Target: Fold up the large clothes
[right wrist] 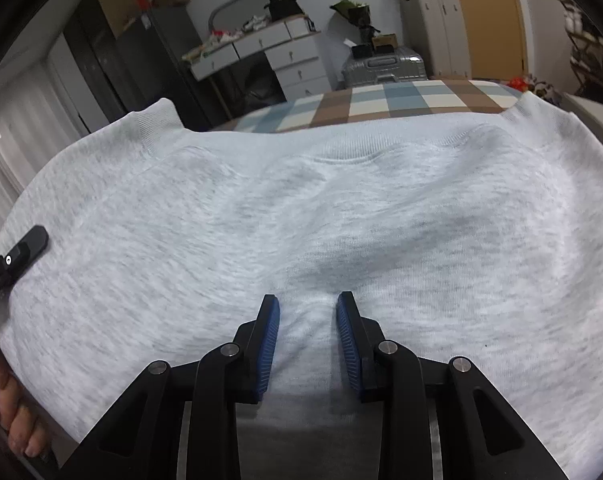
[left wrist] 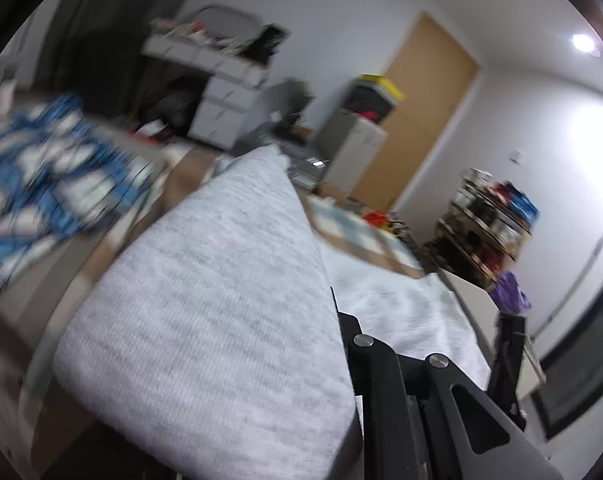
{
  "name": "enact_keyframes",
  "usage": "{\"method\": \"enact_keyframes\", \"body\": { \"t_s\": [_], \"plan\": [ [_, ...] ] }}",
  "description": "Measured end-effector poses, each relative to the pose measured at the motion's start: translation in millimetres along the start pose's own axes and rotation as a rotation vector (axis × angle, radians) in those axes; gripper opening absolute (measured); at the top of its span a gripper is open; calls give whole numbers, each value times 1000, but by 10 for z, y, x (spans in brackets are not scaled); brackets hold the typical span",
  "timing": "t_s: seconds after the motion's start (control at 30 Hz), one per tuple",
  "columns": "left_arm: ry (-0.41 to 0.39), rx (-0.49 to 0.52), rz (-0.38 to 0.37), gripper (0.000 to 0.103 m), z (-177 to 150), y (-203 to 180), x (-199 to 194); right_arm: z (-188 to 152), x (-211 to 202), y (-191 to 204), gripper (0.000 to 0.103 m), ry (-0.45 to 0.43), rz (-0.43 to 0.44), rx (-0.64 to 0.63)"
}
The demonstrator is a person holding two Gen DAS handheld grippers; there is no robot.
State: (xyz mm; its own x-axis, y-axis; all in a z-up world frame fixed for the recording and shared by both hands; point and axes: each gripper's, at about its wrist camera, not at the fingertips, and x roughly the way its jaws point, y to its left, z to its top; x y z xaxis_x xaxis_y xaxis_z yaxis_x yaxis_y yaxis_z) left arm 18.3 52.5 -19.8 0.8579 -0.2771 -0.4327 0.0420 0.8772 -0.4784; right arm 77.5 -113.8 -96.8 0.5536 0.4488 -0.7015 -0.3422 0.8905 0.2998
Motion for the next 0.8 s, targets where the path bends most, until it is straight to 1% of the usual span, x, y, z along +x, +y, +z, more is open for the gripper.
{"method": "enact_keyframes", "body": {
  "t_s": [0.07,0.1,0.13,0.17,0.2,0.23,0.27,0.33,0.4,0.47,0.5,0.57,0.6,0.63,0.7,0.73,0.8],
  "plan": [
    [-2,53,-38,12,86,-198,53,-1,-94,-68,30,-3,45,20],
    [-2,84,-57,12,124,-308,89,-1,-189,-102,33,6,62,25],
    [-1,110,-70,12,155,-385,106,2,-267,-108,41,9,71,26],
    [3,146,-93,12,201,-504,132,-12,-377,-122,48,-2,76,27],
    [8,180,-115,12,242,-623,159,-35,-559,-166,60,-43,60,27],
    [12,202,-129,12,256,-689,176,-58,-702,-200,69,-78,38,20],
    [21,241,-150,12,281,-815,221,-81,-804,-228,71,-98,22,10],
    [38,310,-190,12,299,-1046,307,-124,-954,-346,72,-108,-13,22],
    [67,386,-229,12,283,-1306,414,-202,-1069,-540,72,-109,-25,75],
    [100,456,-270,12,221,-1532,507,-265,-1049,-680,72,-85,-24,118],
    [122,498,-296,12,173,-1674,577,-320,-979,-782,72,-51,-38,151],
    [165,559,-339,12,68,-1879,687,-380,-875,-868,73,-5,-11,181],
    [197,600,-369,12,-21,-2006,786,-410,-872,-883,72,-17,2,186],
    [216,616,-382,12,-77,-2065,843,-419,-910,-872,72,-23,12,183],
    [297,667,-401,12,-289,-2228,1078,-430,-1043,-893,71,-35,31,182],
    [324,677,-401,12,-357,-2271,1157,-456,-1132,-912,71,-42,17,181],
    [411,685,-388,12,-563,-2324,1387,-515,-1318,-1014,71,-38,-79,178]
  ]
}}
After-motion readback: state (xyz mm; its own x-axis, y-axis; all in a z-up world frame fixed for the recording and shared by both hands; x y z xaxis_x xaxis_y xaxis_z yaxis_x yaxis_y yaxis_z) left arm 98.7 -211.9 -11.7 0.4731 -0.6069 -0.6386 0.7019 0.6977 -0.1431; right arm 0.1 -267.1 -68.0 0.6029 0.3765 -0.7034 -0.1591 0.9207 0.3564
